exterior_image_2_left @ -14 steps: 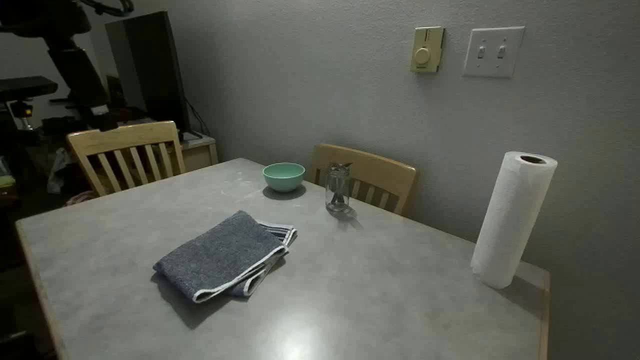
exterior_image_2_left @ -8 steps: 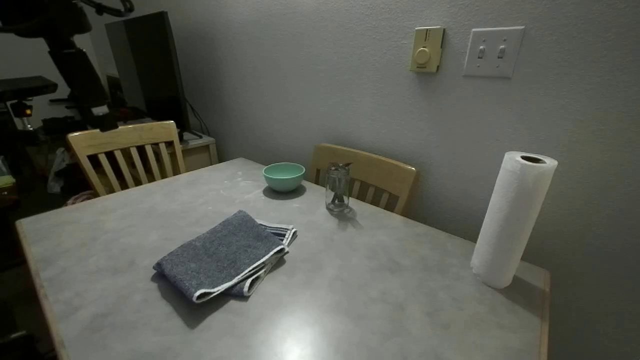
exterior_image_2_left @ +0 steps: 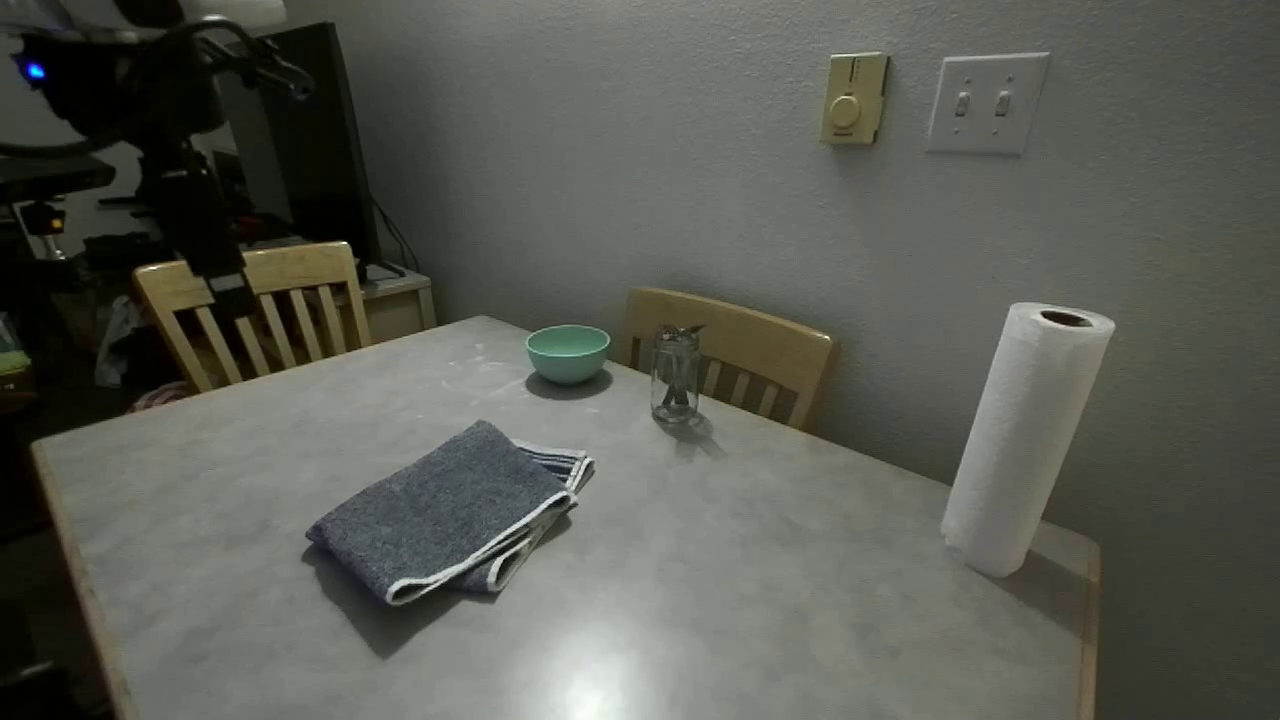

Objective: Unfold the grey towel on the table.

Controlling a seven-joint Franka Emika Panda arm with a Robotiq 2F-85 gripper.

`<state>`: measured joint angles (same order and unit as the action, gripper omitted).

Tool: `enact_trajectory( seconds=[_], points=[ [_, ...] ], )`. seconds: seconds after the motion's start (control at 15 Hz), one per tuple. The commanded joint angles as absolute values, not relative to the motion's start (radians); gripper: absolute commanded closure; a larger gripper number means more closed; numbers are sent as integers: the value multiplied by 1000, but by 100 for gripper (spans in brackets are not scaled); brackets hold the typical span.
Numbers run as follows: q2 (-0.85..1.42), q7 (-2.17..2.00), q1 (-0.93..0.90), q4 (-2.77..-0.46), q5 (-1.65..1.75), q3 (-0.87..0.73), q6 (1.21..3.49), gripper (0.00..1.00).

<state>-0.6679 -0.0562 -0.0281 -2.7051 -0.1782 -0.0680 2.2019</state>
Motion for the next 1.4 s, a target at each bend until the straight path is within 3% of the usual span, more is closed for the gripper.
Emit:
enact_trajectory(
  seconds=[0.0,0.53,1.33],
  points=[
    [-589,46,-48,-2702,-254,-127,2246,0],
    [-599,32,-26,-2706,-248,-104,2229,0],
    [-366,475,-111,-2613,-389,-273,2286,0]
  ],
)
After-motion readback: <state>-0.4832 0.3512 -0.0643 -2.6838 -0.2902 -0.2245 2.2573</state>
